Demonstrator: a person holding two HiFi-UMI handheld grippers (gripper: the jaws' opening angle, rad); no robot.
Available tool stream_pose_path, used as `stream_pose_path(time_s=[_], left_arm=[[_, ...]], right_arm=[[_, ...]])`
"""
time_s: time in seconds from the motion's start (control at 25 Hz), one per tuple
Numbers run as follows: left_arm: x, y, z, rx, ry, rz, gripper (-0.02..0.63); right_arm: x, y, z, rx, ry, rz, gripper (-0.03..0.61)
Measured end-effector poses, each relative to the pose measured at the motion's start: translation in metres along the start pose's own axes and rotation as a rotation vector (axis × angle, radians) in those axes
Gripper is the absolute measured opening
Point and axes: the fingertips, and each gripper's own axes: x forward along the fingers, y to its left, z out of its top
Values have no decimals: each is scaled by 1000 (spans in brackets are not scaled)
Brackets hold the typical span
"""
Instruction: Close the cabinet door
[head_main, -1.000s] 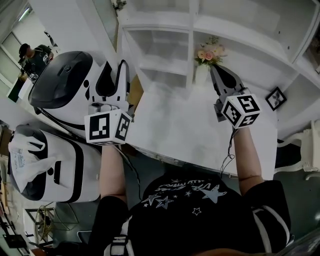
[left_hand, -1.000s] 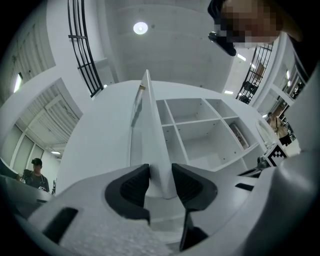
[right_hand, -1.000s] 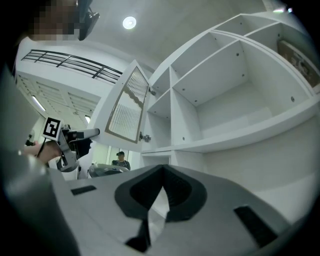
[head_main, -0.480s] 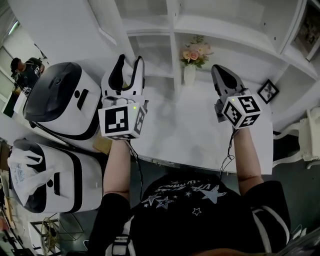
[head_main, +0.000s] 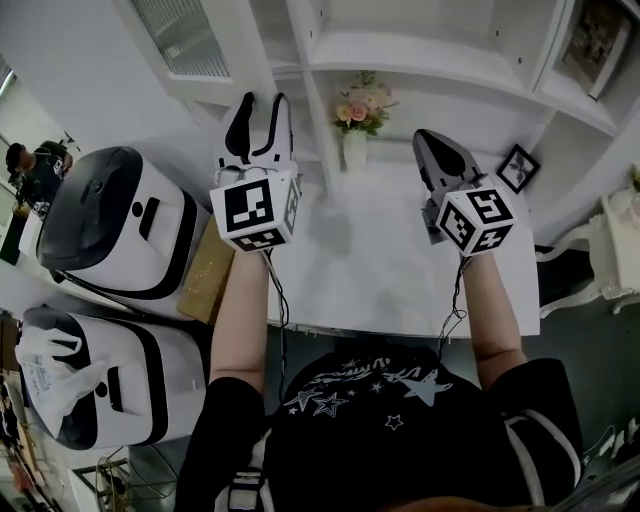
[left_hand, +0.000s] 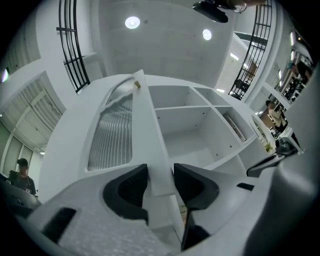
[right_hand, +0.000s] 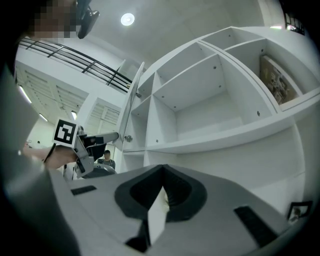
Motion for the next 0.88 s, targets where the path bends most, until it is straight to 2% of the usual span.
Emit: stream_pose_path(time_s=[0.36, 0.88], left_arm=[[35, -11, -13, 21, 48, -22, 170], [70, -17, -26, 49, 49, -3, 166]], right_arm=[[1, -14, 5, 6, -15, -24, 5], [3, -33, 1, 1, -13, -62, 5]])
